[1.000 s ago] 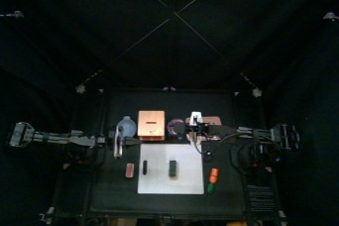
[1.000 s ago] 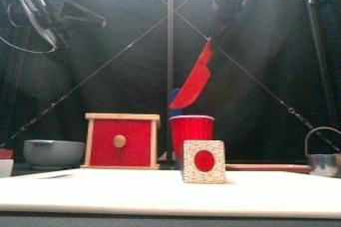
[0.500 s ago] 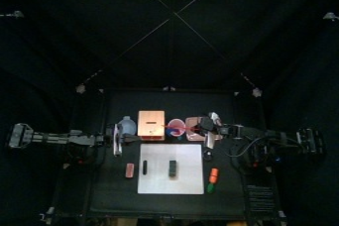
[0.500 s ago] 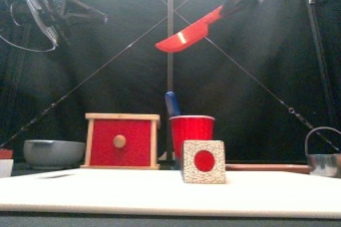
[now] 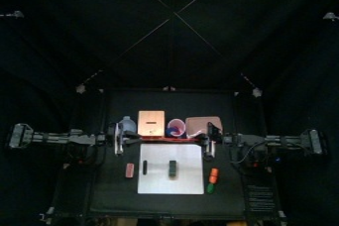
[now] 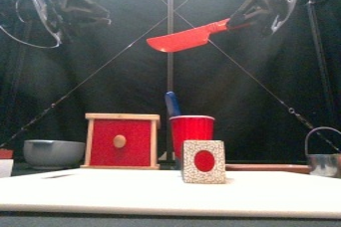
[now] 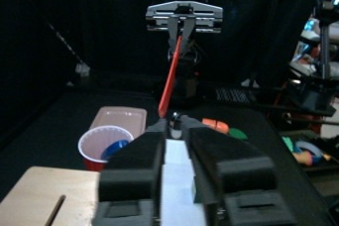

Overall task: Cut the sushi into 4 pieces with the knife
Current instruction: Grasp knife edge with left hand

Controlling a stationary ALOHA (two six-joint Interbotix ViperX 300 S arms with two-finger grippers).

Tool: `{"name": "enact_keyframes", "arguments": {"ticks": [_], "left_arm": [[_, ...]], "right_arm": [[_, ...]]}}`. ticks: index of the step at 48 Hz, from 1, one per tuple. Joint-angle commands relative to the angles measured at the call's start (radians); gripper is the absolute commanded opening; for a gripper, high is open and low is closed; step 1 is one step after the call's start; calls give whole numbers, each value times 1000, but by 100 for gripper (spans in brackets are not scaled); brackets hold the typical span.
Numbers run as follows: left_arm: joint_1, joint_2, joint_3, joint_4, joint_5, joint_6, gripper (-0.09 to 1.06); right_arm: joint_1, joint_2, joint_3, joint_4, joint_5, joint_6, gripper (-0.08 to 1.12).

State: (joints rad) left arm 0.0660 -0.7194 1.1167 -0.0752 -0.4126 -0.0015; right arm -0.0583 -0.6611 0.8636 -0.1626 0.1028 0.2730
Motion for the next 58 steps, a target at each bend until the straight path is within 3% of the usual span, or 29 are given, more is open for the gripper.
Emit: {"name": "enact_keyframes", "arguments": {"ticks": [1, 8, 14, 35, 58], "left_arm": [[-3, 25, -84, 0, 100, 0, 87], [-11, 75, -166, 8, 253, 5, 99], [-15, 135, -209, 14, 311, 3, 98], [-34, 341, -293, 32, 314, 5, 98], [-41, 425, -331, 72, 279, 5, 95]], "right_arm": [[14, 18, 6, 6, -54, 2, 33], [31, 48, 9, 9, -58, 2, 29], [44, 66, 2, 14, -58, 2, 29], [46, 72, 2, 14, -60, 2, 29], [43, 98, 3, 14, -58, 2, 29]]}}
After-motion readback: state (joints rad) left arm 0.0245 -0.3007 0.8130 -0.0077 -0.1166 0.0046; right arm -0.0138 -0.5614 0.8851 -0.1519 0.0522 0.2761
